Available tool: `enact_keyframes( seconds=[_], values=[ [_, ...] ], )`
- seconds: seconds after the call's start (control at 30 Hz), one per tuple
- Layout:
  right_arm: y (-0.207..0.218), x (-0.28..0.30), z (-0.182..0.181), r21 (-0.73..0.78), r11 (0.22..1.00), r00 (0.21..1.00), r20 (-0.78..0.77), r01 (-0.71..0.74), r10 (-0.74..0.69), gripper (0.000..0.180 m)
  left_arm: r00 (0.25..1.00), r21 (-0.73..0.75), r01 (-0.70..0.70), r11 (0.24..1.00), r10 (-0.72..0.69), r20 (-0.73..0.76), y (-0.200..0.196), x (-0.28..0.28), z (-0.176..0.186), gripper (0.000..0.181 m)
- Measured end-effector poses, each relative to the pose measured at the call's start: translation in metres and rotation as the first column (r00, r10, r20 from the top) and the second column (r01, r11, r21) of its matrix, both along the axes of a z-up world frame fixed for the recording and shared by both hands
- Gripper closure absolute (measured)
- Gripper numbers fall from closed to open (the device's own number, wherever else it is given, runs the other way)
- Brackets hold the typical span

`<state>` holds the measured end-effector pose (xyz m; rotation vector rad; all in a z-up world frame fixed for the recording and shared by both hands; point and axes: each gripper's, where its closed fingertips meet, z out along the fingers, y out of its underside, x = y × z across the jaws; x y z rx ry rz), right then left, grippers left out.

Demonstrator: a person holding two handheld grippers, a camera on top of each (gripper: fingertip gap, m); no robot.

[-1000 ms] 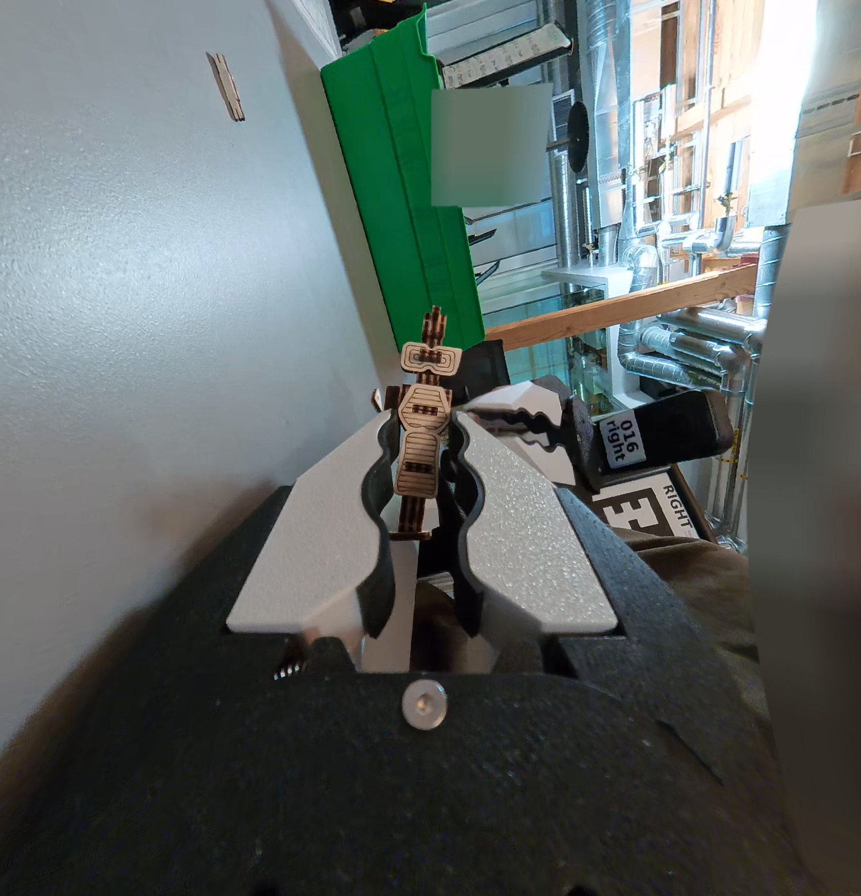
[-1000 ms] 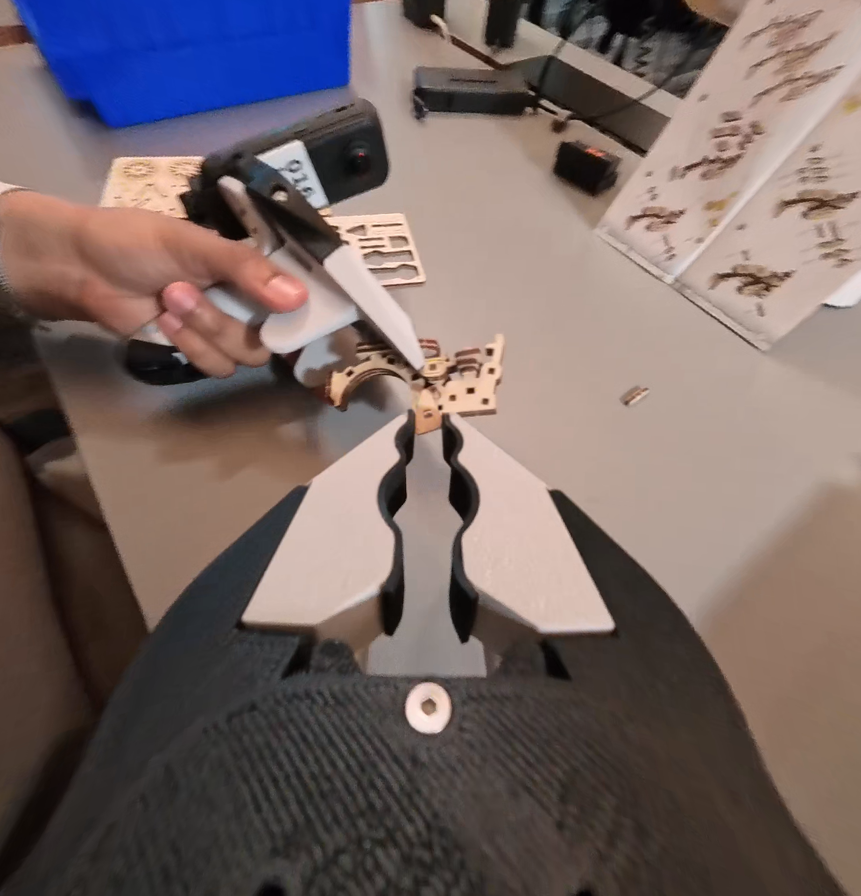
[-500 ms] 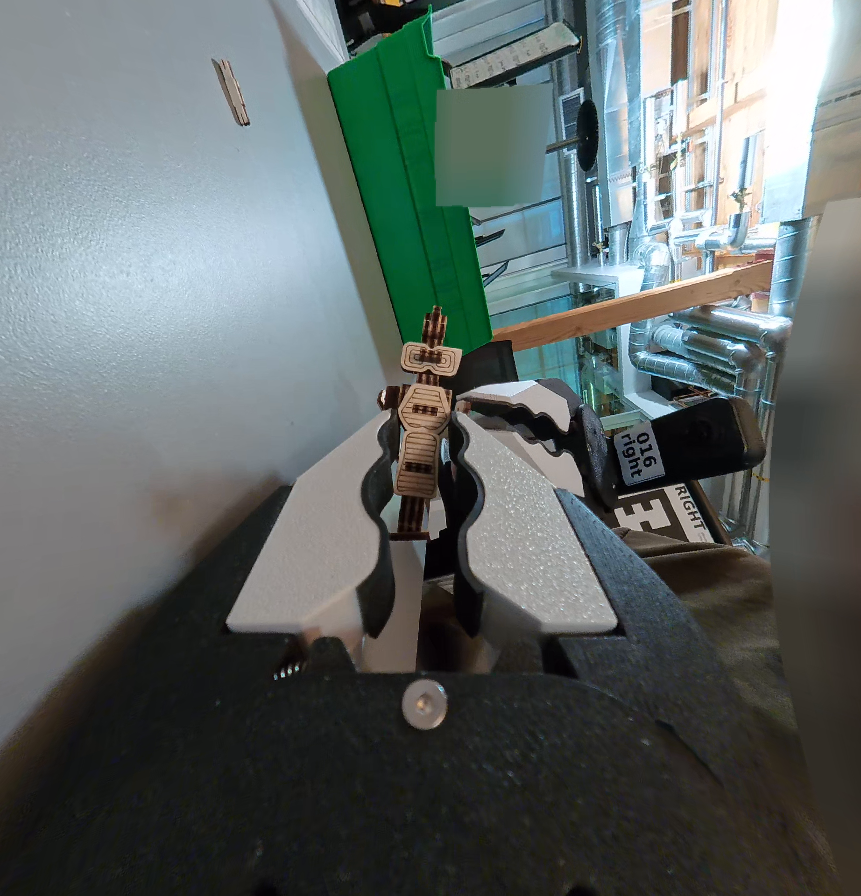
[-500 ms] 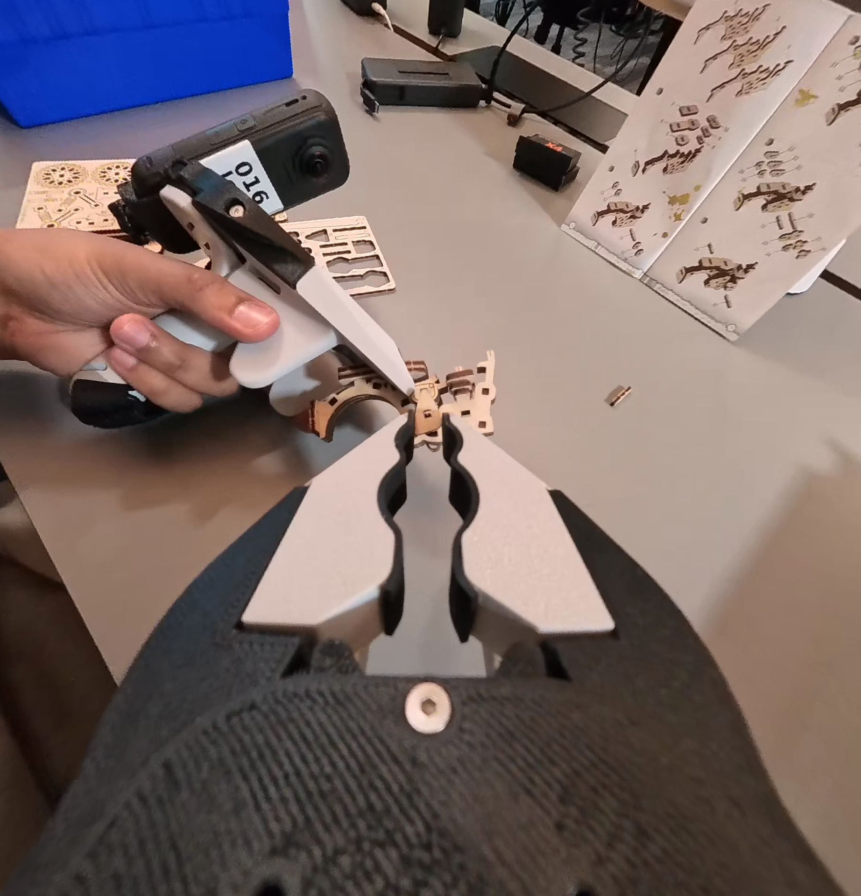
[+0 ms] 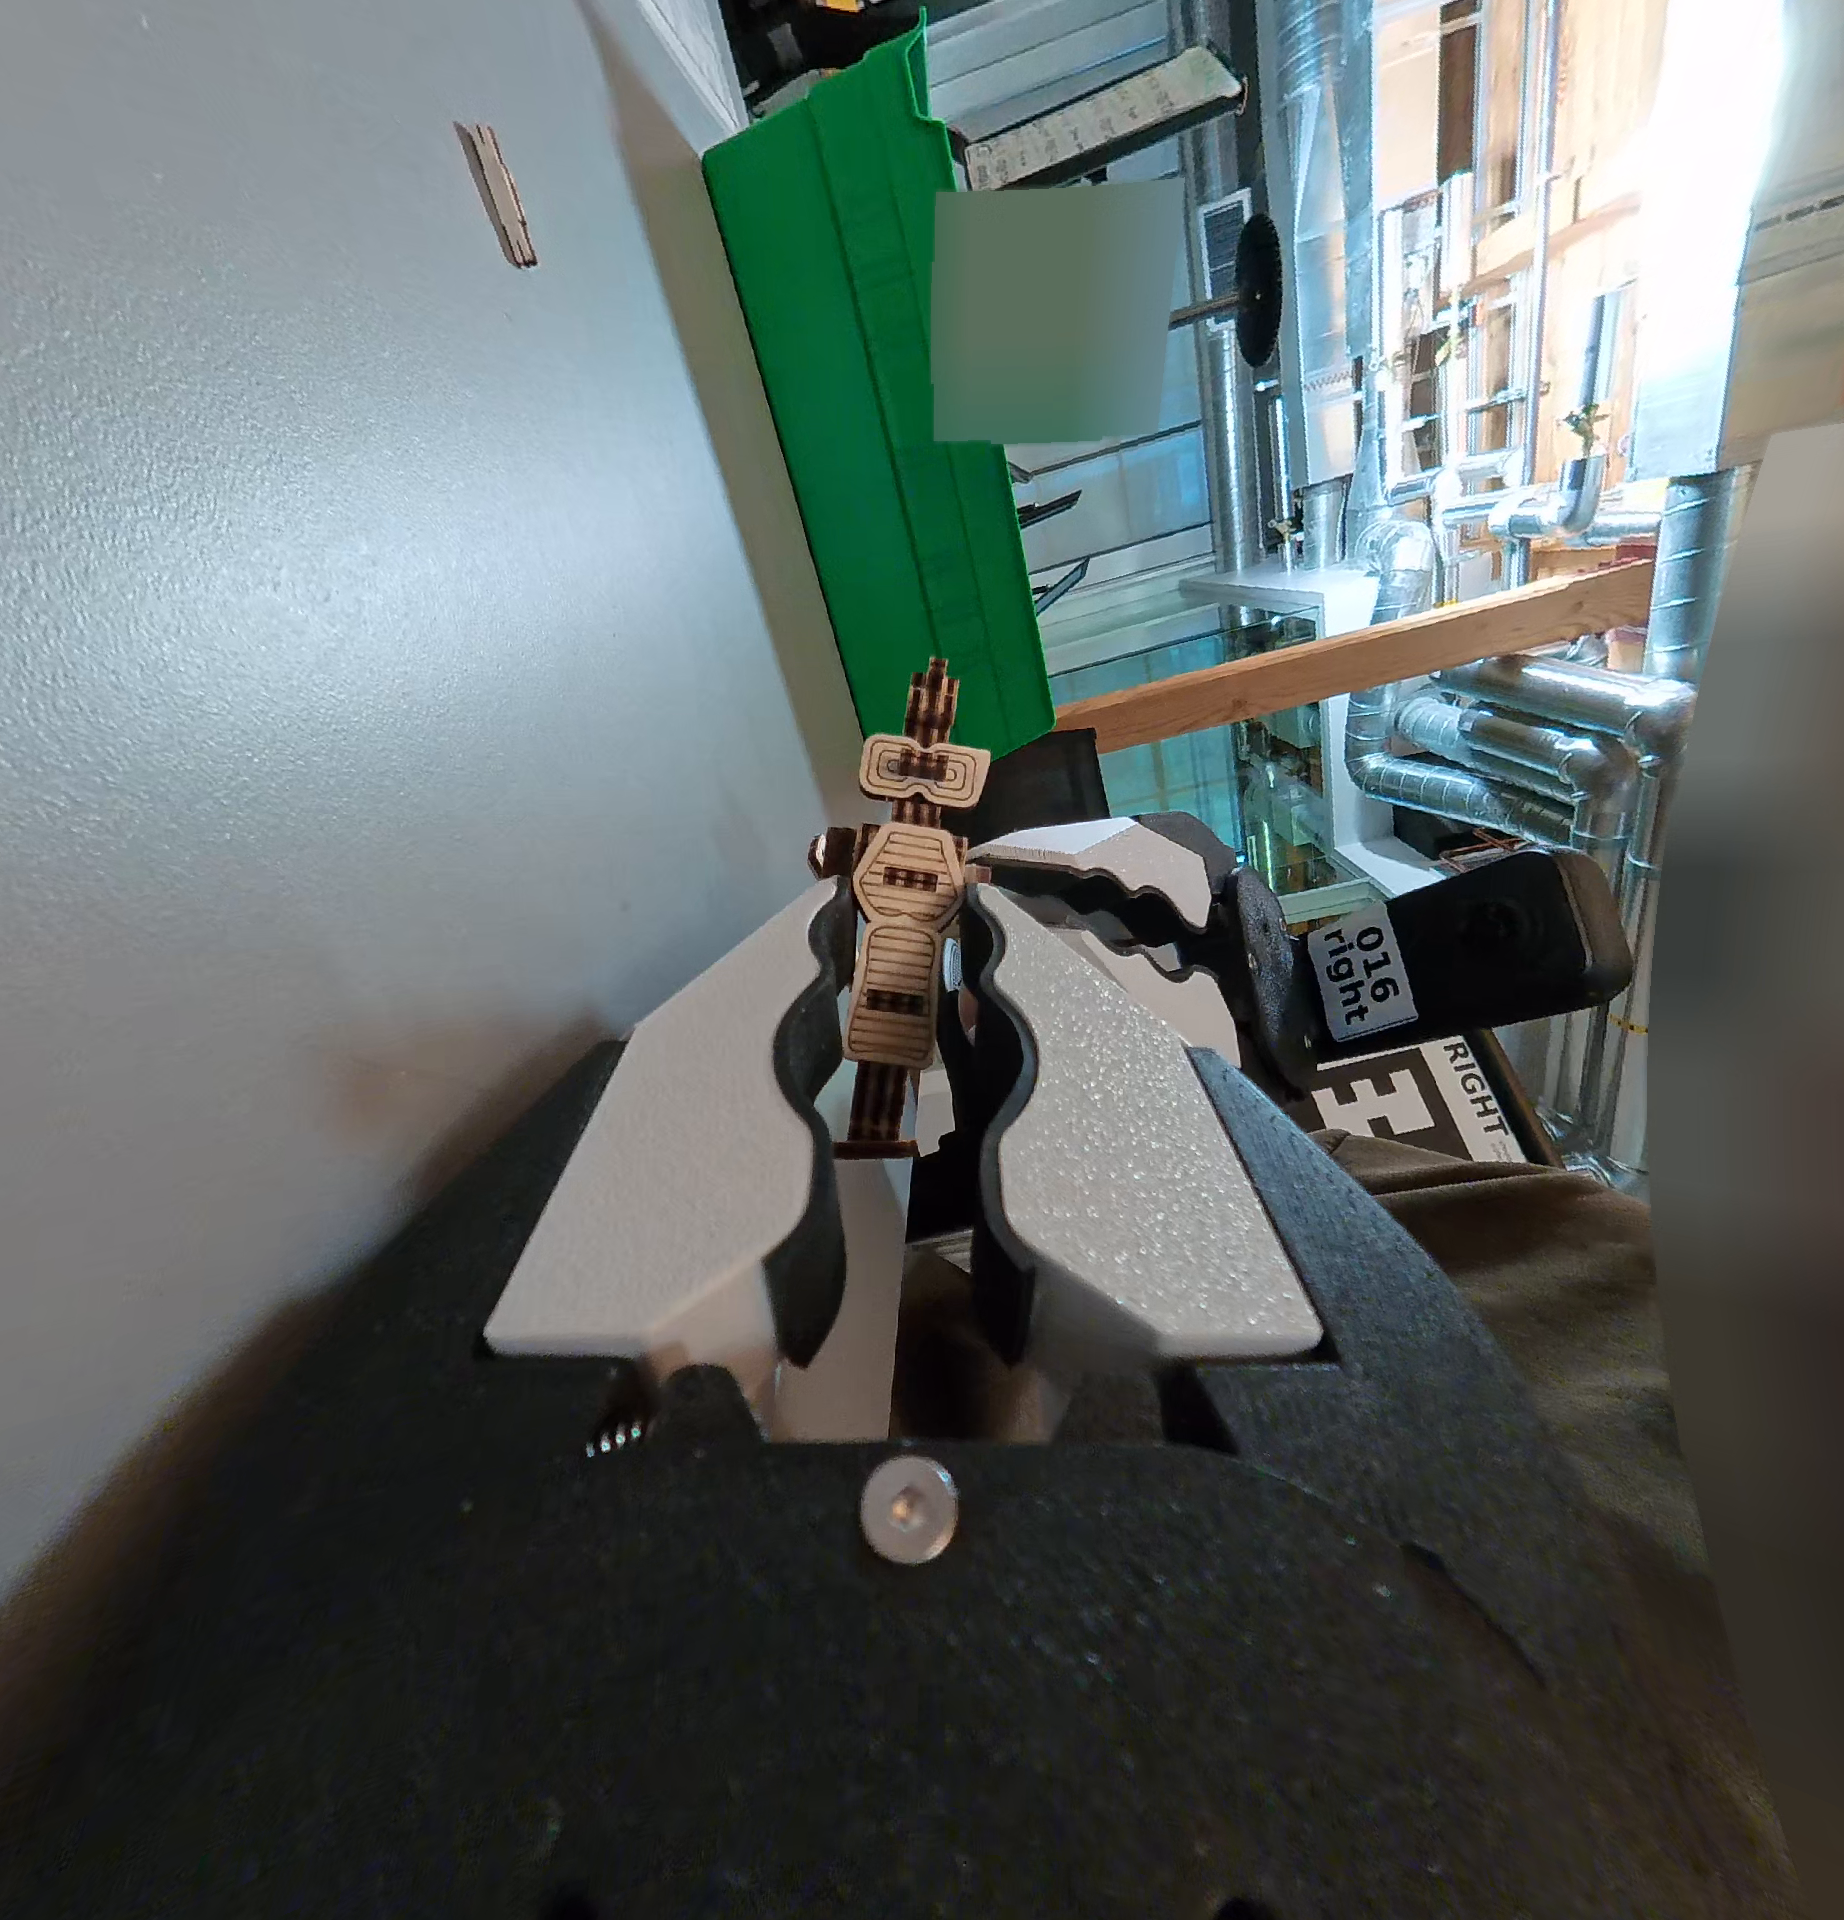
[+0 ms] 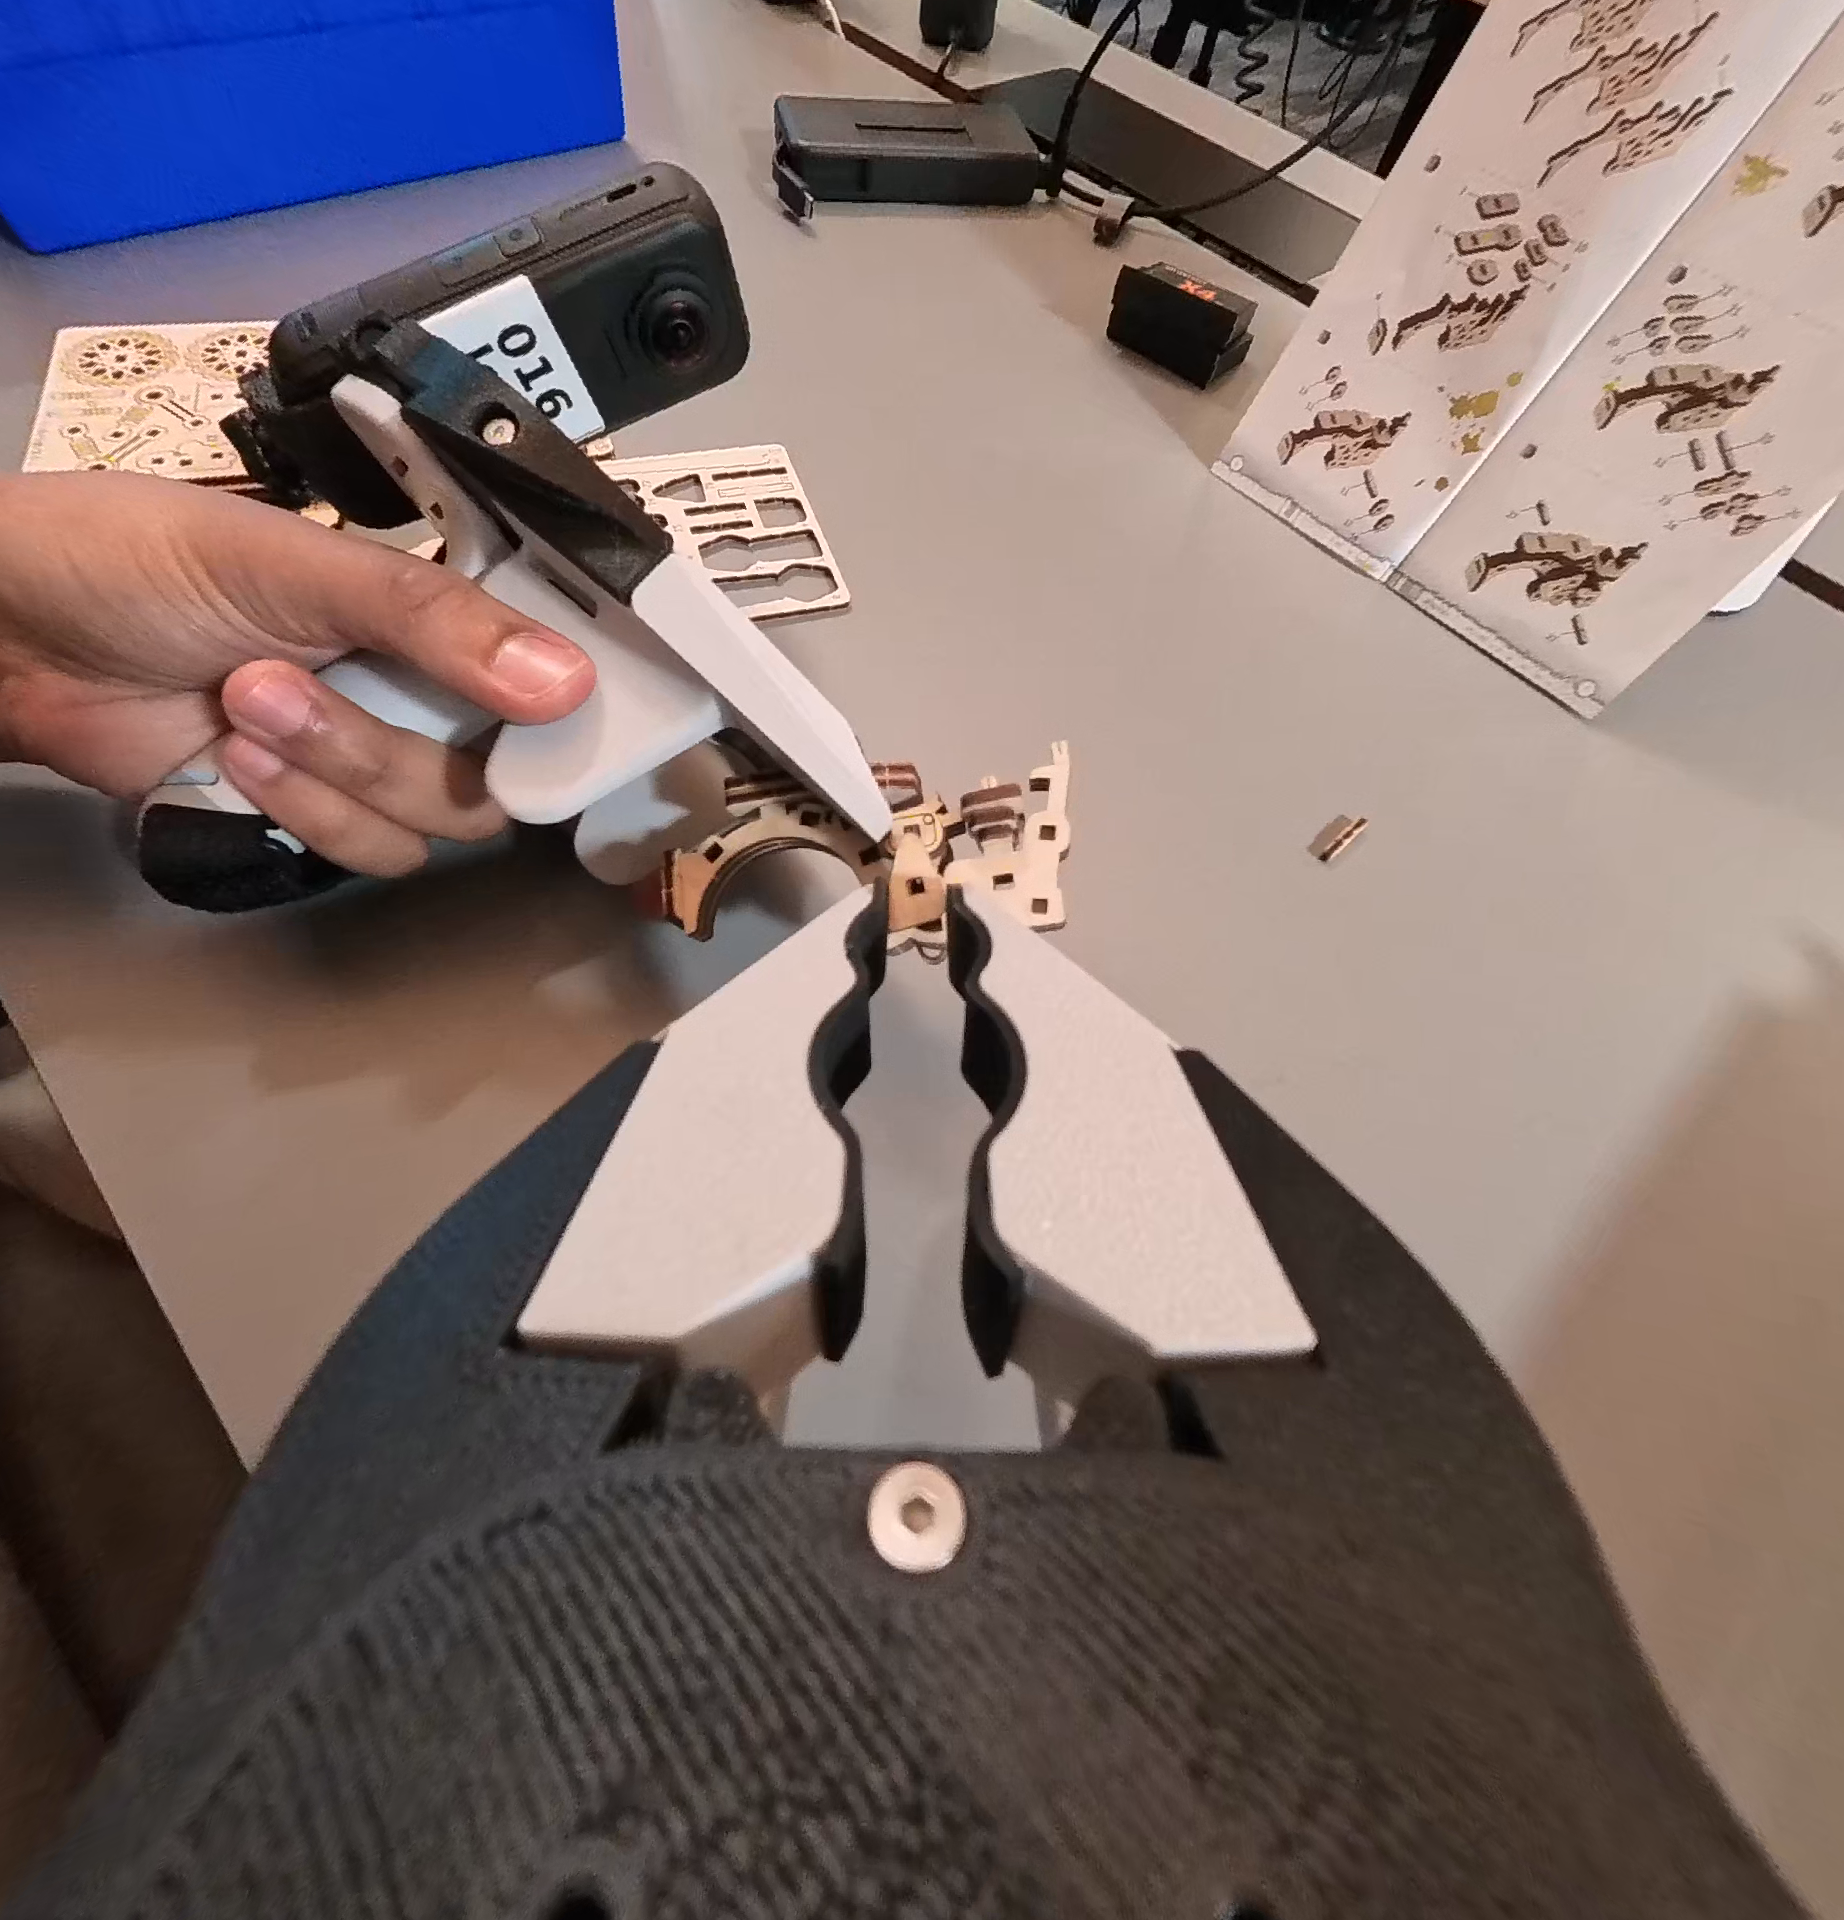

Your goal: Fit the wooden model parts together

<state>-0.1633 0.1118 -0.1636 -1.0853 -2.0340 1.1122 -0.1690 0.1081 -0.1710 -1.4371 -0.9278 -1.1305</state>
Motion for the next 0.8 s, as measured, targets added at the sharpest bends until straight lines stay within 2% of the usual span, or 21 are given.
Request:
enact_keyframes(
  seconds=[0.67, 0.8],
  values=[
    [0.0001, 0.0006, -0.0003, 0.007, 1.0, 1.0, -0.001, 0.005, -0.005, 0.17, 1.0, 0.001, 0.004, 1.0, -0.004, -0.002, 0.0005, 0.0007, 0.0002, 0.165],
    [-0.0021, 0.0061, 0.0031, 0.019, 0.999, 0.999, -0.01, -0.042, 0.042, 0.17, 1.0, 0.003, -0.002, 1.0, 0.002, 0.002, 0.0001, -0.0002, 0.0004, 0.165]
  ],
)
